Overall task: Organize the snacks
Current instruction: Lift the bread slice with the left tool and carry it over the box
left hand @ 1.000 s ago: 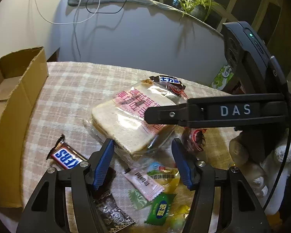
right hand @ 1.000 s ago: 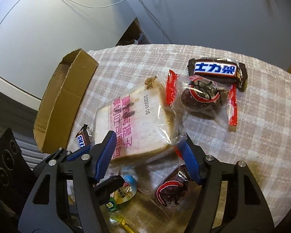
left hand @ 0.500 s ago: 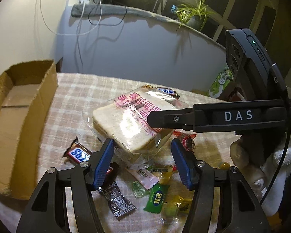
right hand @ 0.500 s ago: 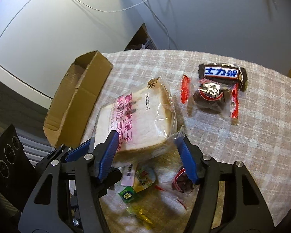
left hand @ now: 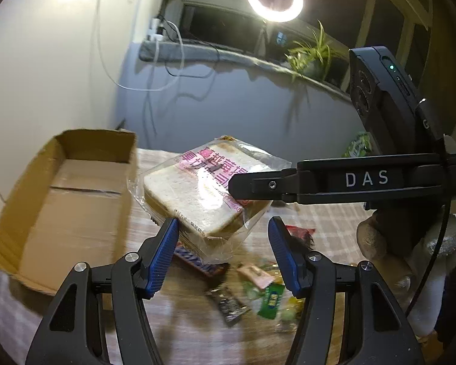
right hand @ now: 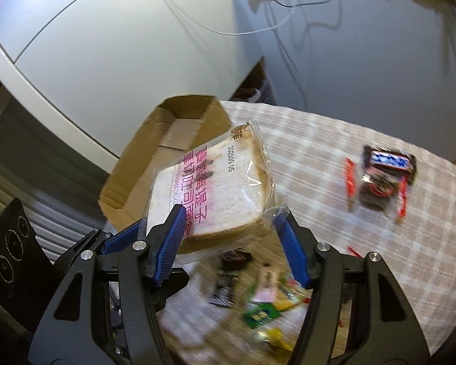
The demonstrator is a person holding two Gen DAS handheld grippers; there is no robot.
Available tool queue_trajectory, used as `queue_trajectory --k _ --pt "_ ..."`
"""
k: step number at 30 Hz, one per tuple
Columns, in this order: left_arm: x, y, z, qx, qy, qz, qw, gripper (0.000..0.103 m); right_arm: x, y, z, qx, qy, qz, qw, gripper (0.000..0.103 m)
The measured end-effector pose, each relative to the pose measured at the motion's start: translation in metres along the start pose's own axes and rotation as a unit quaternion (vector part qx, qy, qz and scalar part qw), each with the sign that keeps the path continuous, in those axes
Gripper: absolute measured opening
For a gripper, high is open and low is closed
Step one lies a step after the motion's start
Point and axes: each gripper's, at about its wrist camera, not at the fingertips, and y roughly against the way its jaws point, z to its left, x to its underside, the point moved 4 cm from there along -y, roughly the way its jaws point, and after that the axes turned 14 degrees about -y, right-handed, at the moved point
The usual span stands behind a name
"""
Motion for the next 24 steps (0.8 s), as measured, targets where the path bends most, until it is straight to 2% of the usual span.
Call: queue_trajectory --k 13,24 --pt "0.016 0.027 0.067 -0.055 0.037 -0.010 0.9977 0.060 -0.002 -0.048 0.082 -0.023 0.056 0.024 0.998 0.064" --pt "0.035 0.027 0.114 -0.080 0.072 0.002 0.9942 0.060 0.003 -0.096 0.119 -0.026 0.082 0.050 0.995 0.064"
